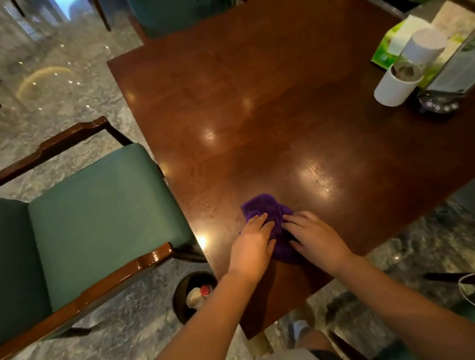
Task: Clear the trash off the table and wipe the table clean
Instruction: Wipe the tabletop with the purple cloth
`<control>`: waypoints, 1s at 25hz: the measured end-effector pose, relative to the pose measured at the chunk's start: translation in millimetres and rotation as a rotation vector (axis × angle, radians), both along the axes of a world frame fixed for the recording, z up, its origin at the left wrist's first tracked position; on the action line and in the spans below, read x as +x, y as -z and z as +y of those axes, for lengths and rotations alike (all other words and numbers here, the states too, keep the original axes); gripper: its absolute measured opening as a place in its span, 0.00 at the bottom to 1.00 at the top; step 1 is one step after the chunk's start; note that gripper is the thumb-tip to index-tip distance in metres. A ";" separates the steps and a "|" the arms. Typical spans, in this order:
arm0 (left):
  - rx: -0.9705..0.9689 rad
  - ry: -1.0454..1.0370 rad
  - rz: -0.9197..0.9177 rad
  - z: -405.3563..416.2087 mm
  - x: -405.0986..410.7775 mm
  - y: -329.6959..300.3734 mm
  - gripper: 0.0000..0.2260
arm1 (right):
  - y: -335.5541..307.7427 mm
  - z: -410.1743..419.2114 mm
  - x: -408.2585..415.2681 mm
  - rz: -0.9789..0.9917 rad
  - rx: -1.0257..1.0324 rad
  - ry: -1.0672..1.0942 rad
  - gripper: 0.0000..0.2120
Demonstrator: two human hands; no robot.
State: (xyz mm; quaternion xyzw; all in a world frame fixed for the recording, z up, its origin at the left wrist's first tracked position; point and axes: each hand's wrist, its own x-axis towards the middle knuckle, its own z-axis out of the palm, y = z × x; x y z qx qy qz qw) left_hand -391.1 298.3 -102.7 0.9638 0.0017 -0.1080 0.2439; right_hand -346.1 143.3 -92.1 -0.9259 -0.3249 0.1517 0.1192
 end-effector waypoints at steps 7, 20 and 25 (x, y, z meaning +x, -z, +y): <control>-0.092 -0.188 -0.234 40.0 -31.1 -29.1 0.16 | -19.7 47.9 -10.5 -0.128 0.308 0.052 0.09; 0.234 -0.506 -0.067 100.7 26.9 30.0 0.27 | 30.0 152.5 69.0 -0.113 -0.063 -0.245 0.27; 0.210 -0.556 -0.025 136.7 79.1 33.5 0.27 | 34.0 189.0 129.1 -0.122 -0.049 -0.325 0.26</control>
